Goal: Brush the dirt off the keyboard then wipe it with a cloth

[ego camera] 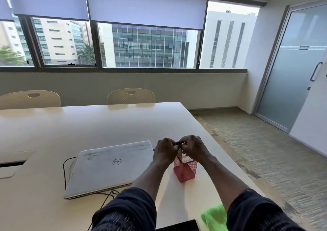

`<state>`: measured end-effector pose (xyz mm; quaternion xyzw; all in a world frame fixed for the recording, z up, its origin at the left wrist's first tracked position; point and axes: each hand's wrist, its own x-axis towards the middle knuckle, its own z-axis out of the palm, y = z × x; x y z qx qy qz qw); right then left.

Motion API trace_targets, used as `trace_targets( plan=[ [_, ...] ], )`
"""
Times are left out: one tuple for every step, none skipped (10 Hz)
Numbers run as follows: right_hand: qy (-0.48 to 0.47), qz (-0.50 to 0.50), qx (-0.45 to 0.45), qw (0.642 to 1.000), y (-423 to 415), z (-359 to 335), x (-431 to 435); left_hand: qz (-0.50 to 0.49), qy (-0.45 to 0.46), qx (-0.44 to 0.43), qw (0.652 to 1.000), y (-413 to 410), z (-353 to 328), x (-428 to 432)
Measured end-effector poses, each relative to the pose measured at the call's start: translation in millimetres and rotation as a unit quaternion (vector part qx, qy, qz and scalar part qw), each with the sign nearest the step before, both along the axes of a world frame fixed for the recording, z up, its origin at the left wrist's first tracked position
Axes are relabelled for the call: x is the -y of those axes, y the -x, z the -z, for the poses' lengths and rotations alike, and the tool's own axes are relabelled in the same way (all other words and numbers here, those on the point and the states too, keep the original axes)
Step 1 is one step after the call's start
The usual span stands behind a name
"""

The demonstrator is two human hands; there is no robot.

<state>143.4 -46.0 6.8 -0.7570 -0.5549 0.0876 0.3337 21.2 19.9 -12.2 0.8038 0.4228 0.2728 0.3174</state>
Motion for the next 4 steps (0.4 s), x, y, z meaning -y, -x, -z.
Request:
trace_targets(
  plan=[
    [-0.009, -0.006, 0.01, 1.0, 2.3, 2.7, -2.7, 0.038, -0.021, -0.053, 0.998, 2.9, 4.2, 1.3],
    [-0.015, 0.034, 0.042, 0.998, 10.2, 0.9, -3.5, 0.057, -0.061, -0.104, 0.991, 10.2, 5.1, 2.7],
    [-0.07, 0.05, 0.086, 0.993, 28.3, -6.6, 0.7, 0.056, -0.109, -0.114, 0.986, 31.4, -3.5, 5.6],
    [-0.127, -0.013, 0.122, 0.984, 64.0, -4.5, 7.0, 0.051, -0.203, -0.098, 0.973, 62.9, 3.4, 10.6]
  ],
)
